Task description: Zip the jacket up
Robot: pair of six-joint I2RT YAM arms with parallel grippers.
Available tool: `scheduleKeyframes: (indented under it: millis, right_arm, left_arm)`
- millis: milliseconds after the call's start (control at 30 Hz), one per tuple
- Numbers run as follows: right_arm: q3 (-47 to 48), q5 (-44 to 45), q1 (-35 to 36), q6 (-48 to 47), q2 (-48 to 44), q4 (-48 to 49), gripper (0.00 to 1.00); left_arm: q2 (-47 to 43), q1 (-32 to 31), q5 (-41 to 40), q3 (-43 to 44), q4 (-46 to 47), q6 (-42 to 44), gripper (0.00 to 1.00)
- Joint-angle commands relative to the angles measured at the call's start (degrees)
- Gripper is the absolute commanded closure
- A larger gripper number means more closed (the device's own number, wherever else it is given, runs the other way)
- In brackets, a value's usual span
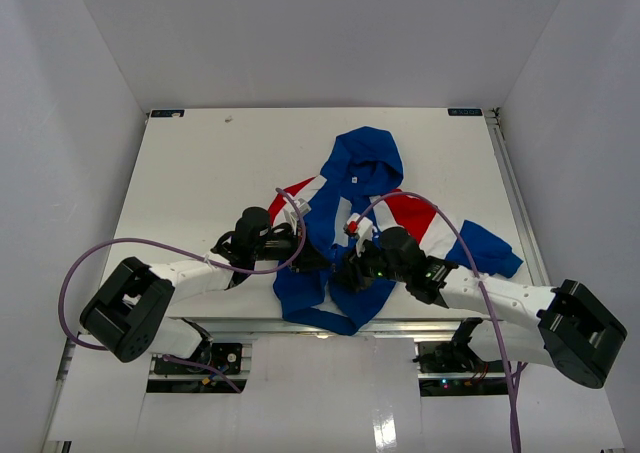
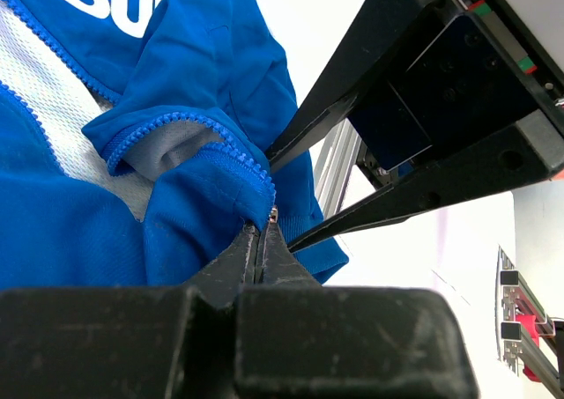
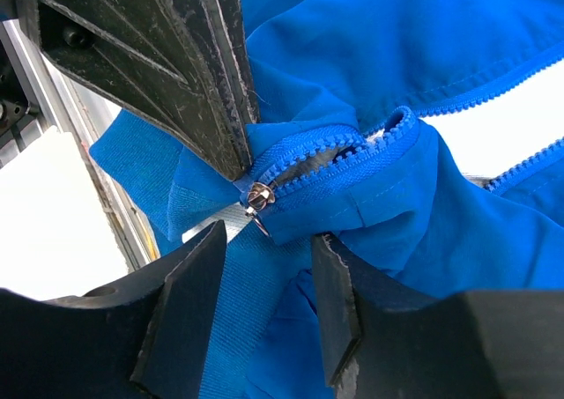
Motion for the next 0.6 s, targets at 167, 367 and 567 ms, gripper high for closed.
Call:
scheduleKeyframes:
  millis: [167, 367, 567]
  right_arm:
    - [-0.98, -1.14, -0.31, 3.37, -2.31, 2.17, 0.51]
    - [-1.78, -2.10, -0.24, 5.07, -0.02, 5.12, 0.52]
    - [-1.58, -2.58, 0.25, 5.91, 2.73, 7.77, 0.53]
  left_arm:
    - [-0.19, -0.05, 0.96, 0.49, 0.67, -0.23, 1.00]
    - [-0.25, -0.05, 0.79, 0.47, 0.59, -0.16, 1.00]
    - [-0.03, -0.05, 0.86, 0.58, 0.51, -0.07, 1.00]
